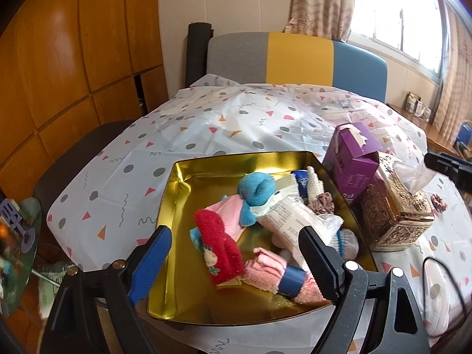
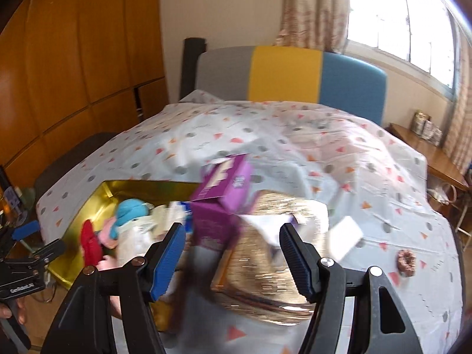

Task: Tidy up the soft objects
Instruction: 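Grasp the white rectangular block with the left gripper while right moves toward the scrunchie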

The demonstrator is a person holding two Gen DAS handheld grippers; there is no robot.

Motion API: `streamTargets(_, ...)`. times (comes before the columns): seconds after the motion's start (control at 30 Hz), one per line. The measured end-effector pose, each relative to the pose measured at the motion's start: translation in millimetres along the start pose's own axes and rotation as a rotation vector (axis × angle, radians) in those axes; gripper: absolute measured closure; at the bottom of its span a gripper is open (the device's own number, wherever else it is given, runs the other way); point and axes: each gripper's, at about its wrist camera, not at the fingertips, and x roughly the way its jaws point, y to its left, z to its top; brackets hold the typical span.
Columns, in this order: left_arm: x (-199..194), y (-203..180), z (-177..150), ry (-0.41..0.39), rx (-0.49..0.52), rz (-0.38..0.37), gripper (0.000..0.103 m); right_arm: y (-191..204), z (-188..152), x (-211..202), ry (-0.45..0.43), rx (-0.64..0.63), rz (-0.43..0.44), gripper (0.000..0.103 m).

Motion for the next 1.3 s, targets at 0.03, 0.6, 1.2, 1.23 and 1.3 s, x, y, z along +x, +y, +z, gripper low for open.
streamTargets(0.03,-0.4,-2.7,0.5,-0.001,0.007,-0.002,0.015,-8.5,0.3,-1.9,-0.003,0.011,-0.014,0.036)
streamTargets(0.6,-5.2,-69.7,7.6,0.002,0.156,-0.11,0.015,-171.8,-30.8,-14.5,0.023,0.216,-0.319,0.036)
streamTargets(1.2,-9.4,-220.1,70.4,-0.003,0.479,-0.41,0.015,-300.8,-119.1,-6.1,0.18,0.733,-0.448,0.036)
streamTargets(1.23,-5.6,-234.1,77.4,0.014,0.498,-0.426,0.015,-300.7,-119.2,-7.6,0.177,0.734,-0.447,0.036)
streamTargets(1.3,3.0,-264.2,89.5,0.049,0.545,-0.46,0.015,-300.7,-116.9,-8.4,0.172,0.736,-0.44,0.036)
